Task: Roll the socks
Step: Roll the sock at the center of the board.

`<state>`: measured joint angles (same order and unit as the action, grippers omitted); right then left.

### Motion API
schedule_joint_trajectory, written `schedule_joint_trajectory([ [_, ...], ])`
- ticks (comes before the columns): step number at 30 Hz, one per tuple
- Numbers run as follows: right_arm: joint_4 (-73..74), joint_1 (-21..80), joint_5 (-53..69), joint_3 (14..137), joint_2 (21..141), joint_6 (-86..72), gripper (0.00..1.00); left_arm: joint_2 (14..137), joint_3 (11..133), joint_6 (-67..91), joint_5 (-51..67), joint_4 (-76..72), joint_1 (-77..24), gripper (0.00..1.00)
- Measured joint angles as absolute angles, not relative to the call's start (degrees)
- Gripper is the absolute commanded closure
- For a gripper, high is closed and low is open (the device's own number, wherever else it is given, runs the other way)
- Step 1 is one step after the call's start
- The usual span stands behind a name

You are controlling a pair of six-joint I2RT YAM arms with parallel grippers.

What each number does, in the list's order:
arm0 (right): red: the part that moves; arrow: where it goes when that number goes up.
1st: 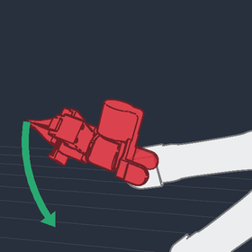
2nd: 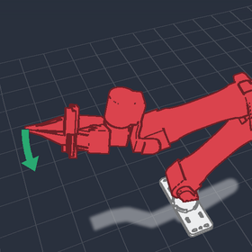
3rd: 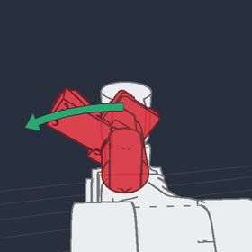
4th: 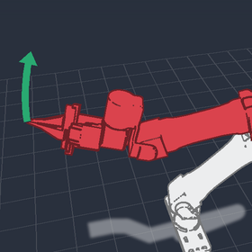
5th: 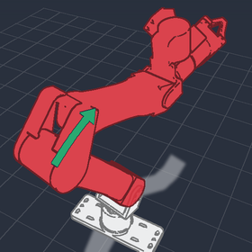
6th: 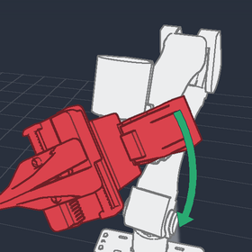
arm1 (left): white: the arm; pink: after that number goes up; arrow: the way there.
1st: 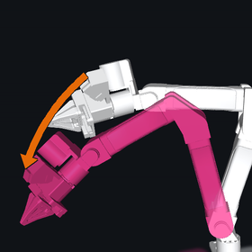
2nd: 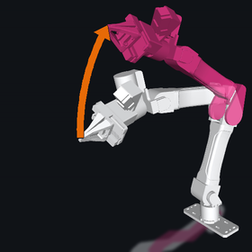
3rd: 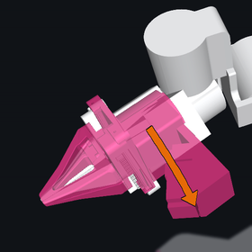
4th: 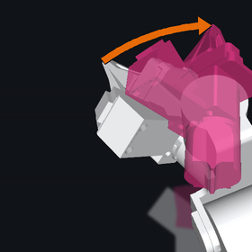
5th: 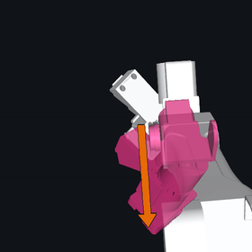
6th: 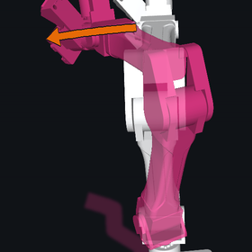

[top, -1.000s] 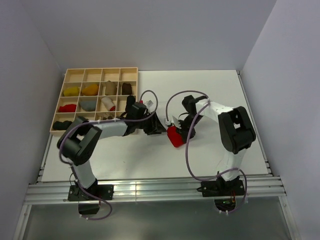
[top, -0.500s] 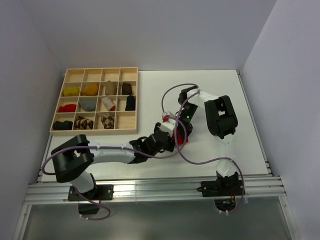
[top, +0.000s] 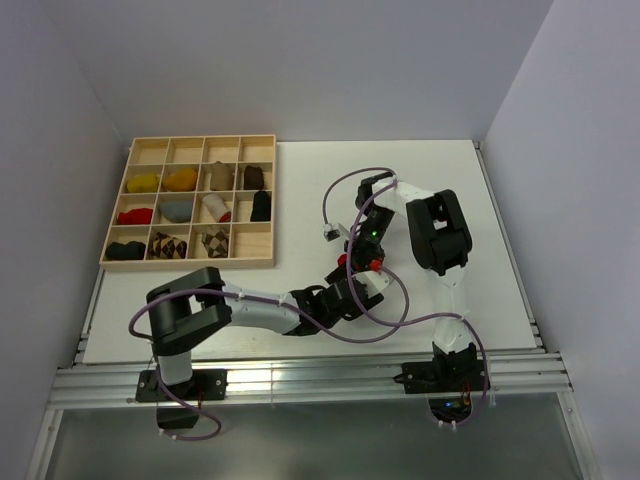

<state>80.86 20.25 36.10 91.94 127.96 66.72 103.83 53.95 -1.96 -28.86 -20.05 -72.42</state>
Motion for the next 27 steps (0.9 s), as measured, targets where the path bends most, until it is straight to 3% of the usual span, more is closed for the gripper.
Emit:
schedule_joint_trajectory([
  [10, 81.0, 20.3, 36.0, 92.3, 128.3, 65.4, 0.86, 109.7, 56.1, -6.3, -26.3, -20.6, -72.2, 0.39],
  [13, 81.2, 20.3, 36.0, 92.4, 128.5, 65.1, 0.86, 109.9, 56.1, -6.8, -25.8, -21.0, -71.7, 0.55],
  [16, 81.4, 20.3, 35.8, 92.4, 128.6, 64.9, 0.85, 109.9, 56.3, -6.7, -24.7, -21.1, -70.7, 0.82],
  [17, 81.4, 20.3, 35.7, 92.4, 128.6, 64.8, 0.84, 110.0, 56.6, -6.5, -23.8, -20.6, -70.4, 1.00],
  [19, 81.5, 20.2, 35.5, 92.4, 128.6, 64.6, 0.80, 110.0, 57.4, -6.2, -22.0, -19.3, -69.6, 1.00],
  [23, 81.8, 19.7, 35.3, 92.4, 128.6, 64.2, 0.59, 110.0, 59.1, -4.6, -16.8, -16.4, -67.7, 1.00],
  [27, 81.9, 18.6, 36.4, 92.3, 127.3, 63.7, 0.53, 109.9, 60.4, -0.7, -10.2, -14.7, -64.7, 1.00],
])
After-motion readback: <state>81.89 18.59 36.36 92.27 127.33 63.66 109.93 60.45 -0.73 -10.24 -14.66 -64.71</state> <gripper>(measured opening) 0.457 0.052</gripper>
